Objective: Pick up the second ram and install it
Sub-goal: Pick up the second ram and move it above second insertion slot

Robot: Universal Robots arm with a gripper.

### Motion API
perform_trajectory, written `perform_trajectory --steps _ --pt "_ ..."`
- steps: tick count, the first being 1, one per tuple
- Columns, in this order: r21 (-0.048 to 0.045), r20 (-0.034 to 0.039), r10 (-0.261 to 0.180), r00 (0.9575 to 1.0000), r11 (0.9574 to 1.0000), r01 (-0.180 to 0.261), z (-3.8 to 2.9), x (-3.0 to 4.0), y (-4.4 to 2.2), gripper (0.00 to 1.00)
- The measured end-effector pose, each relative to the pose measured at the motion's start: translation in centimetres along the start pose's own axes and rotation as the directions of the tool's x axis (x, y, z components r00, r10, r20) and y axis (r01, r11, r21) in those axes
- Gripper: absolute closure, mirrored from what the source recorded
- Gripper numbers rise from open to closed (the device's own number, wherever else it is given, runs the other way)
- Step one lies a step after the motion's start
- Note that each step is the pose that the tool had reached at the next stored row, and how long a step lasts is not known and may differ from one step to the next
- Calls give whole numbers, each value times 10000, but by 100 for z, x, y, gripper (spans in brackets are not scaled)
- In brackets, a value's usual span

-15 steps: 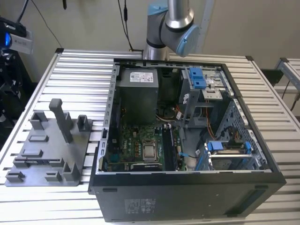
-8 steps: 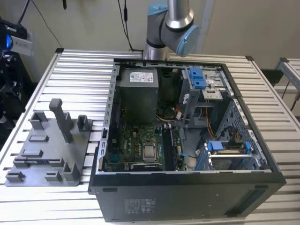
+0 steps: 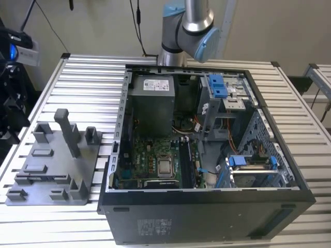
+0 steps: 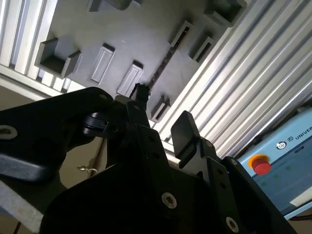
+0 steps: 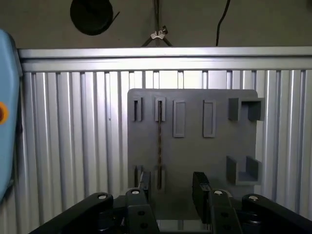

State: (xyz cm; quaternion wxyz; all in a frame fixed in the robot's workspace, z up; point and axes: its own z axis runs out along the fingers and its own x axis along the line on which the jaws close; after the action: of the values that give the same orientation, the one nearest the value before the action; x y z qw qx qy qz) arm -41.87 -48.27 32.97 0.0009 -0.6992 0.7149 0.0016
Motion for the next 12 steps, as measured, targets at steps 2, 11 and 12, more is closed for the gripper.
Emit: perform_trajectory --steps 2,11,12 --pt "-1 12 -86 10000 10000 86 20 0 0 52" --pt "-2 32 -401 9992 9992 401 145 -15 0 52" --pt "-1 42 -445 9990 9990 445 162 -15 0 52"
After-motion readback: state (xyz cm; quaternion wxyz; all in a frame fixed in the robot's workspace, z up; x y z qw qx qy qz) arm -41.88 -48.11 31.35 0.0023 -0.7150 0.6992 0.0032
